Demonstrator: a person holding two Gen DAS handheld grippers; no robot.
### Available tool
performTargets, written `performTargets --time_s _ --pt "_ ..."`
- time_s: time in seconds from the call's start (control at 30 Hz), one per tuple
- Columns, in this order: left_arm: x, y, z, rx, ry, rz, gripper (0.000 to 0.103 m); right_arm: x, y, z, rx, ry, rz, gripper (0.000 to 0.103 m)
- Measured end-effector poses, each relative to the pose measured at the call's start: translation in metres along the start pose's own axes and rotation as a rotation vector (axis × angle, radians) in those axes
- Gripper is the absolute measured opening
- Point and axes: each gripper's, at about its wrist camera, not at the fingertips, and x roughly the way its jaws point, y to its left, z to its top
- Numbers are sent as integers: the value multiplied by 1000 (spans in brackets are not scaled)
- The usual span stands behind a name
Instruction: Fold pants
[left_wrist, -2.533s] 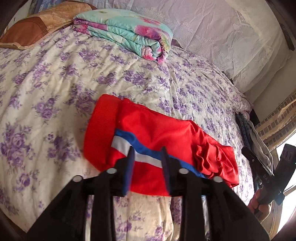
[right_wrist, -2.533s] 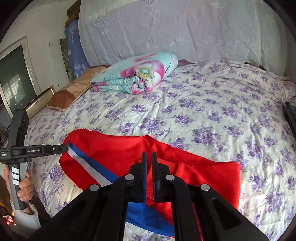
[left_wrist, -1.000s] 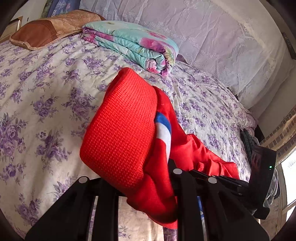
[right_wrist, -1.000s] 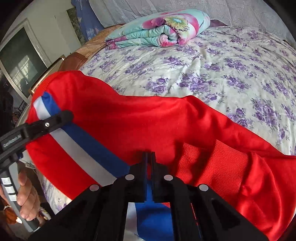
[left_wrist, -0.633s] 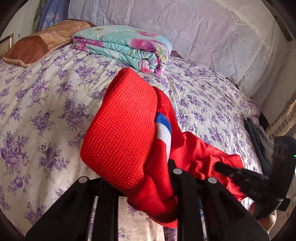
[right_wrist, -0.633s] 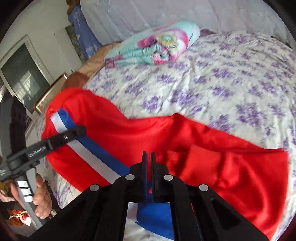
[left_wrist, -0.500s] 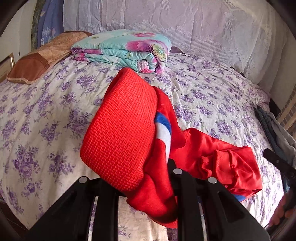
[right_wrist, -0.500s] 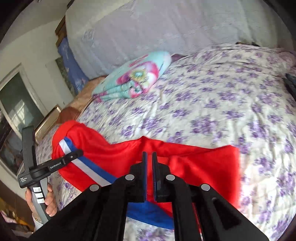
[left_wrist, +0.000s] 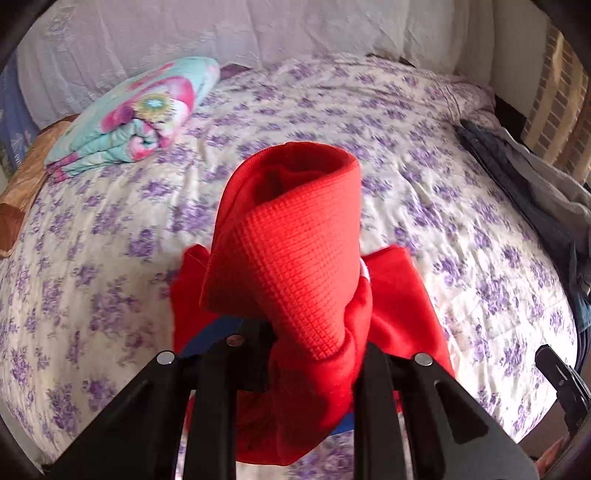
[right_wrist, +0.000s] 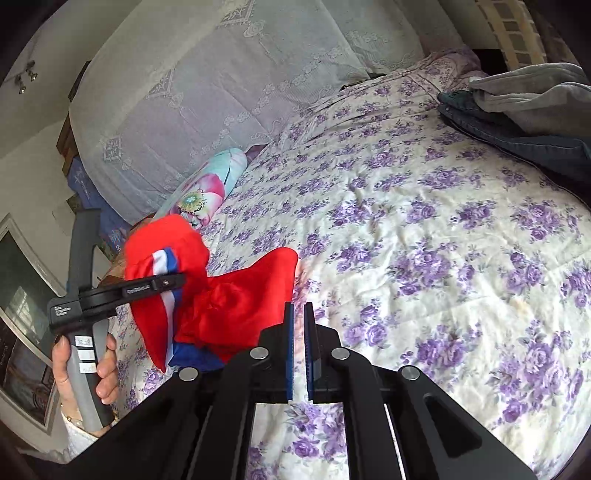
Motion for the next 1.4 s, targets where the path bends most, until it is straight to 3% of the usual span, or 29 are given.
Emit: performTargets --time_s 0.07,0.1,0.2,0.23,0.37,0.43,0.5,0.57,0.6,0.73,0.77,0.87,0.97,1.03,1.13,1.23,1.33,1.4 --pt "30 -28 -4 39 91 -24 18 -5 -9 -3 15 -6 -13 7" --pt "44 -40 -7 58 120 -13 24 -6 -14 -5 23 -5 -21 7" --pt "52 -73 -17 151 95 61 62 -3 -25 -10 43 17 -29 7" --pt "46 -80 -20 167 81 48 73 -1 -27 -11 45 25 -29 7" --pt "11 -93 -27 222 63 -115 76 10 -28 -15 47 54 -28 7" --pt "-16 -80 -26 199 13 -195 80 16 -28 -16 45 69 -27 7" --pt "-36 -55 -24 142 -55 -187 81 19 -27 -18 45 80 -29 7" --pt "-44 -15 -21 49 -104 -119 81 25 -22 -16 37 96 -28 7" --pt "-43 5 -22 1 -111 -96 76 28 -16 -13 25 105 -16 7" --pt "-13 65 -34 -146 15 -138 14 40 35 13 -96 117 98 7" --pt "-4 73 -41 -172 48 -161 10 45 52 20 -136 120 141 7" --pt "9 78 -59 -197 79 -198 8 66 99 38 -245 147 198 7" --pt "7 74 -67 -172 50 -198 8 99 127 42 -329 205 166 7" --pt "8 75 -69 -164 51 -204 8 117 124 36 -324 264 99 6" --pt "14 80 -72 -167 58 -236 8 130 91 22 -307 273 -103 0" --pt "24 84 -74 -172 66 -284 8 135 53 11 -191 297 -68 0" --pt "21 85 -73 -152 62 -294 8 131 68 10 -257 318 -104 1" --pt "14 92 -74 -162 65 -309 8 125 87 22 -298 344 -80 6"
